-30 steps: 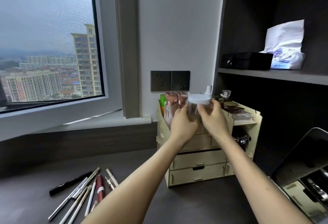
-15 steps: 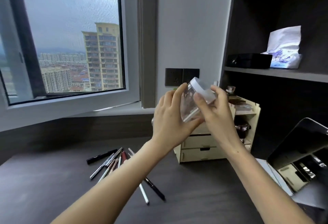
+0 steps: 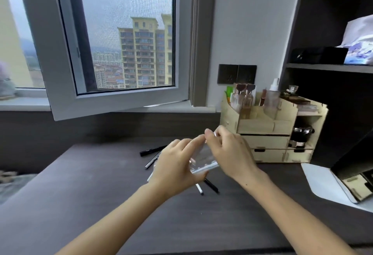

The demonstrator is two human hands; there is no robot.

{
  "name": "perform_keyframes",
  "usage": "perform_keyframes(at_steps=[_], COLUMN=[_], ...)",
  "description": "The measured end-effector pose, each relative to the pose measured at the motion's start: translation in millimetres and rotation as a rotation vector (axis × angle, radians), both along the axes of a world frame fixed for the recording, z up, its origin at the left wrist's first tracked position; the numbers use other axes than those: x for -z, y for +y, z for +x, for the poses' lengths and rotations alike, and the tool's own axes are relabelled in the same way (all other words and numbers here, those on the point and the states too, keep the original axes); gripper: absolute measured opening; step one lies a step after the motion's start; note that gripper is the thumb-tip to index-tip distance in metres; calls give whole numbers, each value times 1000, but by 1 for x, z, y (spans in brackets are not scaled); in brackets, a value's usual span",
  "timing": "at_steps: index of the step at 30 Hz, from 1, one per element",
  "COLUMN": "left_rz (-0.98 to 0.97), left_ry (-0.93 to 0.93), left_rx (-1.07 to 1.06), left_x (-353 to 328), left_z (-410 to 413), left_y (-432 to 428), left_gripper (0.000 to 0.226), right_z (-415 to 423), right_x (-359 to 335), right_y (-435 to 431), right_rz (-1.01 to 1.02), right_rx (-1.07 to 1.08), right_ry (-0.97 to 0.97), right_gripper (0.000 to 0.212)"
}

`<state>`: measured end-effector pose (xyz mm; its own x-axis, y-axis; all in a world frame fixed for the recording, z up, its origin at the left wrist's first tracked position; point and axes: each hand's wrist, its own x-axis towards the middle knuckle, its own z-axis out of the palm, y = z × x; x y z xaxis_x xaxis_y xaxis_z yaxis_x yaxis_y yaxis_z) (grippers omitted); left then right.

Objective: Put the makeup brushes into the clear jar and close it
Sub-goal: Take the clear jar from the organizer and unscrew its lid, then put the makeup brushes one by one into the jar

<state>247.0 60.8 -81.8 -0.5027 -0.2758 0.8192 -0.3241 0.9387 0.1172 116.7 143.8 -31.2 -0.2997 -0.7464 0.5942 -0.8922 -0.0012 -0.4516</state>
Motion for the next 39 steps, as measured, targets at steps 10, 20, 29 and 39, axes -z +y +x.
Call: perform_keyframes(at_steps=[10,20,29,39], left_rz=[1290,985,848,776], left_ry=[8,705,535,398], left_rx=[572,96,12,-27], left_x=[2,51,89,102], left_z=[60,81,78,82], left_y=[-32,-85,-90,-88], left_gripper=[68,71,82,95], right_z=[3,-77,-71,-35], right_x=[5,133,150,139], right_y=[-21,-35,-55,-109], right_rz=[-53,82,227,592], right_rx=[-606,77,297,183], right_ry=[-210,-674,-10,286], right_gripper=[25,49,29,26])
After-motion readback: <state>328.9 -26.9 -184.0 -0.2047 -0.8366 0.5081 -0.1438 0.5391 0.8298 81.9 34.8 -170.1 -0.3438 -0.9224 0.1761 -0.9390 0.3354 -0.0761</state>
